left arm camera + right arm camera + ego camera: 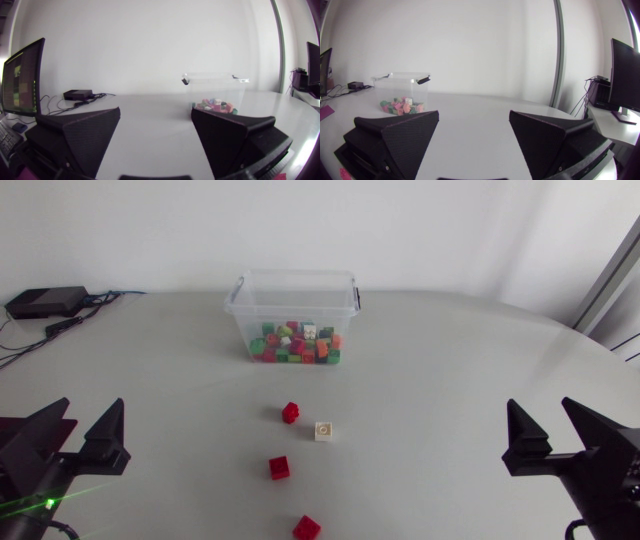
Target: Place the duplo bricks in the container
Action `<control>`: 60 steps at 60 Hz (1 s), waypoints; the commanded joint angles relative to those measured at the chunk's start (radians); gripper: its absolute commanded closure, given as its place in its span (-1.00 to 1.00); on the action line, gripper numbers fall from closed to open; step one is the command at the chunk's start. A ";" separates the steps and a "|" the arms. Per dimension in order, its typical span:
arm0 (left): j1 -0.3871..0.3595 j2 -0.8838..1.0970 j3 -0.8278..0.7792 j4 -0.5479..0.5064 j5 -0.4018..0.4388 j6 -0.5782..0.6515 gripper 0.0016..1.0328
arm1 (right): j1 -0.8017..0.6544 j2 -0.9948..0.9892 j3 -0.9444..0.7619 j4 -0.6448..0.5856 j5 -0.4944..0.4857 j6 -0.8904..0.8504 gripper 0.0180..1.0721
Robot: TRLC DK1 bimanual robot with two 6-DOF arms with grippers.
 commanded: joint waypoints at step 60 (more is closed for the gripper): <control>-0.169 0.325 0.333 -0.162 0.007 0.000 -0.89 | 0.111 0.346 0.238 0.019 0.015 0.016 -0.93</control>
